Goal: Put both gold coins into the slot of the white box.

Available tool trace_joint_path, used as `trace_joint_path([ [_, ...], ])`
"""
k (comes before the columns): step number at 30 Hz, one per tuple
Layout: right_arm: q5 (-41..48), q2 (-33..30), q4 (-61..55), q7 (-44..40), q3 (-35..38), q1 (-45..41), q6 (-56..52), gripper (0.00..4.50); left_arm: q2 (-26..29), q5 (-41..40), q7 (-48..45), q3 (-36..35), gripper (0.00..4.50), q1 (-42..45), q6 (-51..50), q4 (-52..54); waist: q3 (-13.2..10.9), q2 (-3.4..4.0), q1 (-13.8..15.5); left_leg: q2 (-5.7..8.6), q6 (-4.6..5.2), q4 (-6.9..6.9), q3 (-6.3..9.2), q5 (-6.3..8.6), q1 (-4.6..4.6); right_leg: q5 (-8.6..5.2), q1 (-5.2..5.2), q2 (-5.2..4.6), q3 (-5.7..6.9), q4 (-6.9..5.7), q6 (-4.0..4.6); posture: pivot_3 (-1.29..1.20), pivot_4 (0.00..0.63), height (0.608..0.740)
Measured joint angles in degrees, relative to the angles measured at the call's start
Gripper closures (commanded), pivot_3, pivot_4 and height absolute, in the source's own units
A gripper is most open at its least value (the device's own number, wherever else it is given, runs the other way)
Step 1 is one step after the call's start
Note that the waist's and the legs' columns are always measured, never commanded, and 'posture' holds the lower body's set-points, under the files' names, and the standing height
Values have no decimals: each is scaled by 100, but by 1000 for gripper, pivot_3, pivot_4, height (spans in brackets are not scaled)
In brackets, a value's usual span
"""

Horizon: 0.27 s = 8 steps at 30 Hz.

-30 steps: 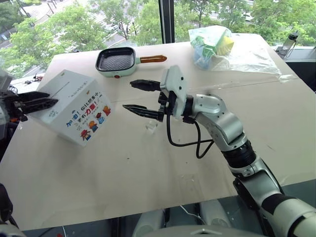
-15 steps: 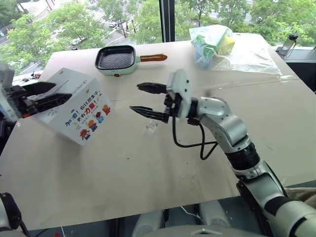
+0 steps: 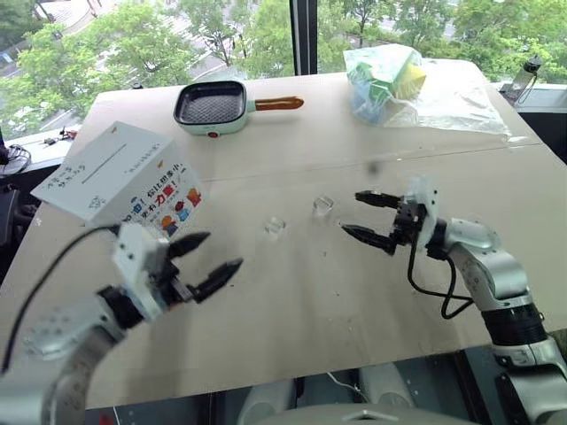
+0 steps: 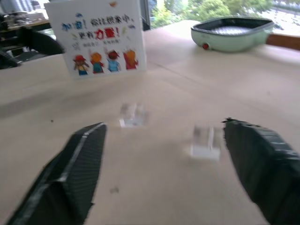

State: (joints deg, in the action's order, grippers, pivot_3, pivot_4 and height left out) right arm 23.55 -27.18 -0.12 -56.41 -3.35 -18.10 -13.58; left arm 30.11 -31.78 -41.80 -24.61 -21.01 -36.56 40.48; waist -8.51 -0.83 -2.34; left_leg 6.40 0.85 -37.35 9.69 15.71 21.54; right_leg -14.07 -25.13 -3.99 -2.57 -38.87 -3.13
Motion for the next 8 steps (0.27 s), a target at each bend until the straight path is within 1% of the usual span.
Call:
trace_joint_path([
  [1,-217,-140,188,-53,-7,191,275,26,-124,302,82,272,0,-279,291,-215,-2,0,51,0,4,-1,2,2,-21,-1,26,0,8,6,1,0,150,736],
  [4,-477,-228,446,-86,-13,364,622,26,-223,673,122,469,0,-502,724,-591,-9,3,124,0,6,0,-1,4,-51,-3,59,0,15,17,0,0,150,736],
  [5,-513,-233,540,-137,-13,414,709,26,-307,800,175,514,0,-561,961,-728,-9,3,150,-1,7,0,0,4,-66,-4,79,-1,17,26,0,0,150,736],
  [8,-499,-233,560,-216,-7,433,759,26,-326,952,204,545,0,-608,1254,-913,-11,5,167,-20,7,-1,1,4,-88,-3,121,1,27,53,-1,0,150,736],
])
